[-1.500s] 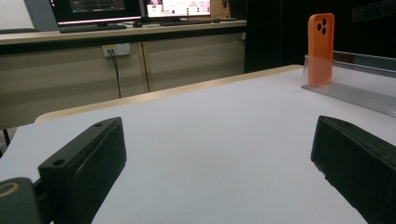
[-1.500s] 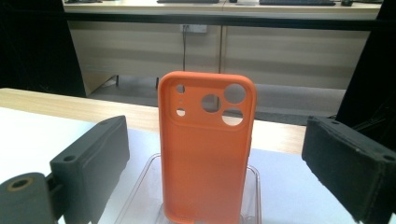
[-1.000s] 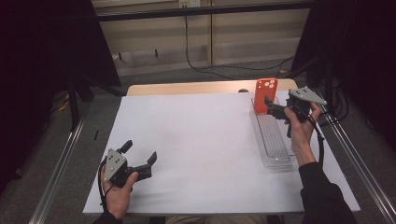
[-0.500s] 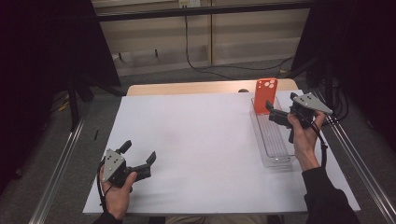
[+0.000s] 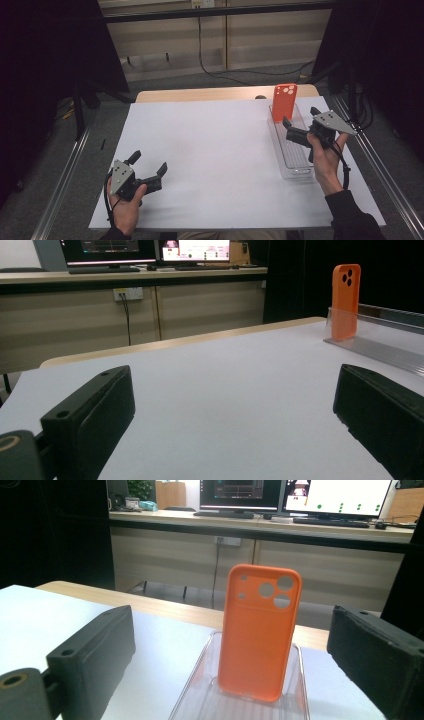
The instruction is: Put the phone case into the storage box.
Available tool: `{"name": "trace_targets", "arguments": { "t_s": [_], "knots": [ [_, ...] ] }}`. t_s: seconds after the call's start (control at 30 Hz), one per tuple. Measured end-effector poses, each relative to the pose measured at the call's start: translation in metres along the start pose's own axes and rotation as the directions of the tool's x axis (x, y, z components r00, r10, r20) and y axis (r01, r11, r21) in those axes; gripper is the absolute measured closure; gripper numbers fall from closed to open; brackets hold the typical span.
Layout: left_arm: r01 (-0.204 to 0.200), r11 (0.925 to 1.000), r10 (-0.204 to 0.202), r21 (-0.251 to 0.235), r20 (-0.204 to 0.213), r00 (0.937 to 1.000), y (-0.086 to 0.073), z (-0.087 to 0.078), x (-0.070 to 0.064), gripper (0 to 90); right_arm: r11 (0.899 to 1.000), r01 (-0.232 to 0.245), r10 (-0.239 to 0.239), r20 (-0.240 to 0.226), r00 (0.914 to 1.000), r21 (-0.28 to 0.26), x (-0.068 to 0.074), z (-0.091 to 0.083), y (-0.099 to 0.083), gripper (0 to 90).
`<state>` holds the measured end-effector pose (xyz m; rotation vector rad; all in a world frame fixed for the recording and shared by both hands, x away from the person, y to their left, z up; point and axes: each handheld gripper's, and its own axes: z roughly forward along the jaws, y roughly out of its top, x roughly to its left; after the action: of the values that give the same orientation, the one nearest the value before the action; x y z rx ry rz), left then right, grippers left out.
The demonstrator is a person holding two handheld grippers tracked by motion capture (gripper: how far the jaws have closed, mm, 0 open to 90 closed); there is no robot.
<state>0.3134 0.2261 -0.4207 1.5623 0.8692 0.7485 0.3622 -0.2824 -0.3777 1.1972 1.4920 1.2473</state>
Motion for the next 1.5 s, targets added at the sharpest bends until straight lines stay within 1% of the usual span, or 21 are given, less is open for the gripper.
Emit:
{"name": "trace_targets", "arguments": {
  "t_s": [0.07,0.1,0.17,0.3,0.4,0.47,0.6,0.7,0.87,0.97,1.07,1.13,1.23,1.3,1.33,1.4,1.5],
  "knots": [
    [-0.005,1.0,0.005,-0.004,-0.006,1.0,0.0,-0.001,-0.001,3.1,1.0,0.002,-0.002,-0.002,1.0,0.01,0.002,-0.004,-0.001,4.6],
    [-0.005,1.0,0.005,-0.003,-0.004,1.0,0.0,-0.002,-0.001,3.1,1.0,-0.003,0.003,-0.005,1.0,0.008,0.003,-0.005,-0.001,4.4],
    [-0.003,1.0,0.003,-0.003,-0.009,1.0,0.0,-0.002,0.0,3.1,1.0,0.001,-0.001,-0.003,1.0,-0.003,0.005,-0.009,-0.001,4.5],
    [0.004,1.0,-0.004,-0.006,-0.012,0.9999,0.0,-0.002,0.0,3.1,1.0,0.001,-0.001,-0.012,0.9999,-0.006,0.009,-0.018,-0.003,4.5],
    [0.002,1.0,-0.003,-0.003,-0.014,0.9999,0.0,-0.004,0.001,3.2,1.0,-0.003,0.003,-0.014,0.9999,-0.017,0.01,-0.026,-0.005,4.3],
    [0.01,0.9999,-0.01,-0.008,-0.02,0.9997,0.0,-0.005,0.002,3.1,1.0,-0.003,0.003,-0.014,0.9999,-0.022,0.01,-0.03,-0.005,4.0],
    [0.008,0.9999,-0.008,-0.008,-0.029,0.9995,0.0,-0.005,0.002,3.2,1.0,-0.009,0.009,-0.023,0.9997,-0.019,0.011,-0.038,-0.008,3.6],
    [0.003,0.9999,-0.003,-0.01,-0.028,0.9996,0.001,-0.006,0.002,3.2,1.0,-0.02,0.019,-0.024,0.9995,-0.014,0.01,-0.043,-0.012,3.5],
    [0.007,0.9999,-0.007,-0.009,-0.03,0.9995,0.0,-0.006,0.002,3.2,0.999,-0.028,0.028,-0.015,0.9995,-0.016,0.008,-0.053,-0.018,3.3],
    [0.003,0.9999,-0.004,-0.012,-0.037,0.9993,0.001,-0.006,0.002,3.2,1.0,-0.028,0.027,-0.023,0.9994,-0.009,0.009,-0.059,-0.021,3.1],
    [0.006,1.0,-0.006,-0.003,-0.036,0.9993,0.0,-0.006,0.001,3.2,1.0,-0.014,0.014,-0.017,0.9998,-0.012,0.01,-0.064,-0.024,2.9],
    [0.0,1.0,0.001,0.003,-0.035,0.9994,0.0,-0.006,0.002,3.2,1.0,-0.02,0.02,-0.013,0.9997,-0.014,0.01,-0.067,-0.027,2.9],
    [0.002,1.0,-0.002,0.005,-0.035,0.9994,0.0,-0.007,0.001,3.2,1.0,-0.023,0.023,-0.013,0.9996,-0.011,0.011,-0.07,-0.032,2.8],
    [0.011,0.9999,-0.011,0.002,-0.043,0.999,0.0,-0.008,0.001,3.2,1.0,-0.029,0.029,-0.014,0.9995,-0.006,0.012,-0.073,-0.033,2.8],
    [0.014,0.9999,-0.014,0.002,-0.036,0.9992,0.0,-0.008,0.001,3.2,1.0,-0.03,0.03,-0.015,0.9994,-0.004,0.012,-0.075,-0.033,2.7],
    [0.018,0.9998,-0.017,0.004,-0.037,0.9992,0.0,-0.009,0.001,3.2,1.0,-0.028,0.027,-0.01,0.9996,-0.006,0.013,-0.078,-0.034,2.5],
    [0.01,0.9999,-0.01,0.005,-0.039,0.9992,0.0,-0.01,0.001,3.2,1.0,-0.029,0.028,-0.012,0.9995,-0.007,0.014,-0.082,-0.036,2.3]
  ]
}}
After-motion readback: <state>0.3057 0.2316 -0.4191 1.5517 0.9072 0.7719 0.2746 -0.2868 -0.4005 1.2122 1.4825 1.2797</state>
